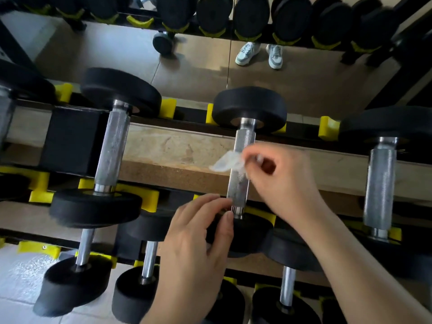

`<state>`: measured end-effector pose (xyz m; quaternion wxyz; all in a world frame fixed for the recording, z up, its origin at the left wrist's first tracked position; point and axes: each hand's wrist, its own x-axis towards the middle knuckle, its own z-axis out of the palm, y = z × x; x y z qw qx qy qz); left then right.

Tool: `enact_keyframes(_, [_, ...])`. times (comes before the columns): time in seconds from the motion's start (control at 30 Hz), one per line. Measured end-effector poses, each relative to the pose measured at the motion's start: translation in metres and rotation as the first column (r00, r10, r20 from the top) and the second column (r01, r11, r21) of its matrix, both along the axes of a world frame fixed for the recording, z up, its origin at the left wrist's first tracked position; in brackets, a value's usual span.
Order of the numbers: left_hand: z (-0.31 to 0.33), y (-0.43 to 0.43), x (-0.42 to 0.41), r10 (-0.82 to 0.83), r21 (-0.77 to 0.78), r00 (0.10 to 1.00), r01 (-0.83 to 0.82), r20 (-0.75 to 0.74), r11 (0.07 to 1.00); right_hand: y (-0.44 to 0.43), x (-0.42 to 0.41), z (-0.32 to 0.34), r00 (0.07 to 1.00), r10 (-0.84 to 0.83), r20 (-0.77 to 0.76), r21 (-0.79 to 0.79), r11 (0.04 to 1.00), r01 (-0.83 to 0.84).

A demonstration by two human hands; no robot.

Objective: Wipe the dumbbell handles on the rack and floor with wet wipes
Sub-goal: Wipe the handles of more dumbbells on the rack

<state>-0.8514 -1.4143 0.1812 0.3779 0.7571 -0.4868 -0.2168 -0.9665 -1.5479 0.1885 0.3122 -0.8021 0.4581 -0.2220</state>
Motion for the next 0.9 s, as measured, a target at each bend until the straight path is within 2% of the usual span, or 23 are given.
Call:
enact_keyframes(0.1, [-0.001, 0.000, 0.002, -0.008, -0.044, 1.000, 0.008, 0.012, 0.999, 0.025, -0.010, 0.006, 0.978, 0.203, -0.052, 0.285, 0.941, -0.180])
enact_keyframes(0.13, [-0.002, 0.000, 0.002, -0.009, -0.046, 1.000, 0.010, 0.022, 0.999, 0.024, -0.008, 0.007, 0.978, 0.202, -0.046, 0.303, 0.936, -0.179])
enact_keyframes(0.23, [-0.003, 0.000, 0.001, -0.008, -0.047, 0.999, 0.010, 0.044, 0.999, 0.000, 0.005, 0.012, 0.996, 0.064, -0.069, 0.084, 0.995, -0.058])
enact_keyframes(0.3, [-0.003, 0.001, 0.001, 0.004, -0.056, 0.999, -0.002, 0.038, 0.998, -0.008, 0.006, 0.020, 0.979, 0.136, -0.153, 0.028, 0.991, -0.133])
enact_keyframes(0.33, [-0.004, 0.002, 0.001, 0.010, -0.058, 0.999, -0.007, 0.040, 0.998, -0.007, 0.002, 0.023, 0.944, 0.244, -0.222, 0.057, 0.970, -0.237])
enact_keyframes(0.4, [-0.005, 0.005, 0.000, 0.011, -0.048, 0.998, -0.008, 0.057, 0.999, -0.004, -0.003, 0.028, 0.814, 0.437, -0.383, 0.081, 0.893, -0.442])
enact_keyframes(0.5, [-0.006, 0.007, -0.003, -0.025, -0.043, 0.994, 0.030, 0.102, 0.999, -0.006, 0.002, 0.030, 0.692, 0.527, -0.494, -0.051, 0.777, -0.628])
enact_keyframes(0.6, [-0.007, 0.013, -0.010, -0.083, -0.032, 0.977, 0.091, 0.196, 0.995, -0.014, 0.011, 0.029, 0.553, 0.640, -0.533, -0.030, 0.639, -0.769])
enact_keyframes(0.67, [-0.006, 0.015, -0.018, -0.087, 0.001, 0.966, 0.090, 0.243, 0.996, -0.034, 0.014, 0.028, 0.569, 0.628, -0.531, -0.117, 0.611, -0.783])
enact_keyframes(0.73, [-0.004, 0.016, -0.024, -0.062, 0.030, 0.964, 0.057, 0.260, 0.998, -0.058, 0.019, 0.026, 0.706, 0.476, -0.525, -0.296, 0.675, -0.676])
enact_keyframes(0.8, [-0.003, 0.016, -0.029, -0.034, 0.049, 0.961, 0.022, 0.274, 0.999, -0.063, 0.020, 0.021, 0.819, 0.351, -0.455, -0.385, 0.751, -0.536])
enact_keyframes(0.83, [-0.003, 0.016, -0.031, -0.020, 0.054, 0.960, 0.005, 0.279, 0.999, -0.054, 0.018, 0.018, 0.832, 0.360, -0.423, -0.377, 0.765, -0.523])
enact_keyframes(0.9, [-0.004, 0.015, -0.034, 0.003, 0.050, 0.962, -0.017, 0.273, 0.999, -0.021, 0.008, 0.010, 0.765, 0.515, -0.386, -0.252, 0.739, -0.625])
